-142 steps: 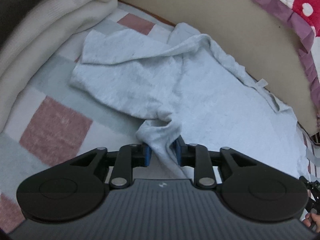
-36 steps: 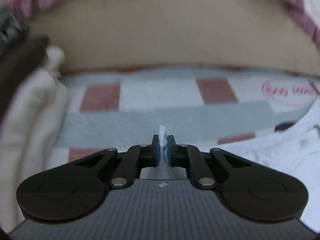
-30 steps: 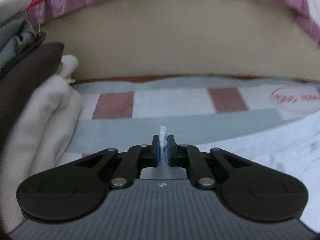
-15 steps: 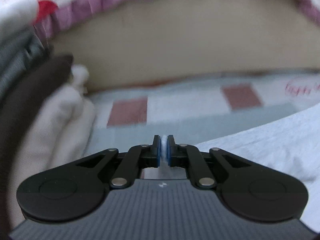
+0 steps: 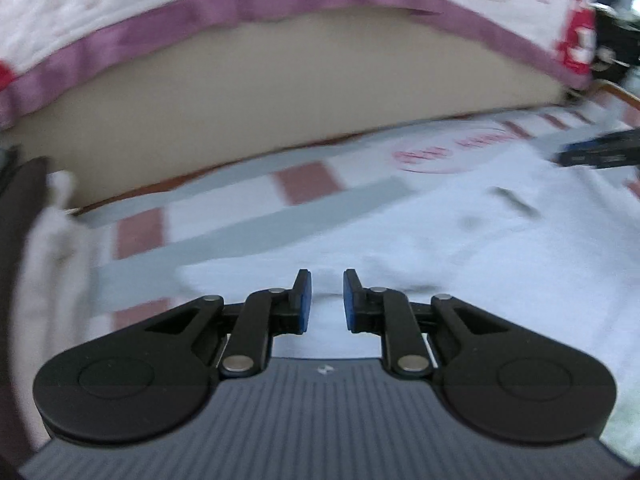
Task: Fold clothes
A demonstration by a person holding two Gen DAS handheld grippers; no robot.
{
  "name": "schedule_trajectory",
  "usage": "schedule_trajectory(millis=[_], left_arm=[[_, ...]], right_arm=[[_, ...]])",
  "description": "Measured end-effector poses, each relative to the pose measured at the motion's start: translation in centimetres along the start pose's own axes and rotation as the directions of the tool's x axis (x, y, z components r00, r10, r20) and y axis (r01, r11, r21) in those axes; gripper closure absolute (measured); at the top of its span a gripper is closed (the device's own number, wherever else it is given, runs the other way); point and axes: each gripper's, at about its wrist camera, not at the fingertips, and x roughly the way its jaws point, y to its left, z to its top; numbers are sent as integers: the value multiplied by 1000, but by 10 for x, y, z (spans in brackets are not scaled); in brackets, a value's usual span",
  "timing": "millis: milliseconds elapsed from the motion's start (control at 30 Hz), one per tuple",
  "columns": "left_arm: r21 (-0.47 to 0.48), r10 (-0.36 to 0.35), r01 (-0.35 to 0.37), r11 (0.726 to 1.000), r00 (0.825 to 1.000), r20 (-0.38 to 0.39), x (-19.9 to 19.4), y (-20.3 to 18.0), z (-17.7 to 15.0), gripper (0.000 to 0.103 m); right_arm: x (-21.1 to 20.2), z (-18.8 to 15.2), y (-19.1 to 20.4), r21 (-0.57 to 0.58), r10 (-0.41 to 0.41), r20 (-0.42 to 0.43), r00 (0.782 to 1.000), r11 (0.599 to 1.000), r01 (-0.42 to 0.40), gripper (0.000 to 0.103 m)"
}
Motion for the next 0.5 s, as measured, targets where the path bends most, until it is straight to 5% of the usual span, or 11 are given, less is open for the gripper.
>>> schedule_trajectory(millis=[167,233,300,500], left_arm=[[64,-133,140,988,986,-98,14,-36,-8,75],[85,-184,197,977,973,-139,19,-50,-12,75],[94,-162,175,980,977,-136,29,-53,-11,76],[126,-31,41,991,996,-83,60,-56,-5,75]], right_arm=[[5,-17,17,-42,117,-90,989,992,-121,58],[17,-23,22,-35,210,-179,961,975,-219,58],[30,-36,29,-69,253,-245,936,958,-277,57],[42,-36,44,-189,217,-162,963,950,-246,48]])
